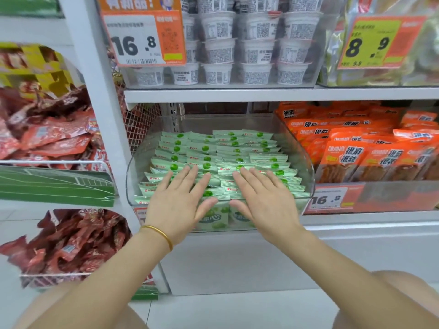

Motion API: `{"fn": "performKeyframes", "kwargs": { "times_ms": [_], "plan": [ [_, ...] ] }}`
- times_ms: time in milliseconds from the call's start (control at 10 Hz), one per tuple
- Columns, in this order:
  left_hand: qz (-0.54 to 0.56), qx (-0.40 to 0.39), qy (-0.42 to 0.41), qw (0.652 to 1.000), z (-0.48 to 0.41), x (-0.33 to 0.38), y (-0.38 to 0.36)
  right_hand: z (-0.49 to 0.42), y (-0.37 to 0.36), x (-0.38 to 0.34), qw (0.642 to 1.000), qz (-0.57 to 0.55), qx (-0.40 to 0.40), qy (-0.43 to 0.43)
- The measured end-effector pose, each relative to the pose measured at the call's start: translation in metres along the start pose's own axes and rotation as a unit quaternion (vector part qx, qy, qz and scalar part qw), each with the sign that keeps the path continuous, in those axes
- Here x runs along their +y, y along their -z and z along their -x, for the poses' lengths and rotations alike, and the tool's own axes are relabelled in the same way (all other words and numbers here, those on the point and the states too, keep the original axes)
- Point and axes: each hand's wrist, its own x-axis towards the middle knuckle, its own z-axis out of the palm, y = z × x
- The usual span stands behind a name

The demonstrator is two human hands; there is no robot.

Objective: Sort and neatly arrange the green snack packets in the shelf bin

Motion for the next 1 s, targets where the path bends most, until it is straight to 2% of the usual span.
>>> {"fn": "performKeyframes", "kwargs": {
  "times_ms": [400, 600, 900, 1000],
  "plan": [
    [-0.008, 0.070, -0.052, 0.996, -0.026, -0.027, -0.006, -0.025, -0.021, 0.003, 0.986, 0.054, 0.154, 0.027],
    [0.039, 0.076, -0.015, 0.996, -0.037, -0.024, -0.014, -0.028, -0.033, 0.018, 0.990, 0.034, 0.127, 0.049],
    [0.045, 0.105, -0.005, 0.993, -0.035, -0.024, -0.022, -0.023, -0.032, 0.013, 0.998, 0.008, 0.061, 0.008],
    [0.067, 0.098, 0.018, 0.993, -0.033, -0.021, -0.023, -0.023, -0.027, 0.008, 0.999, -0.038, 0.019, -0.010]
  ]
}}
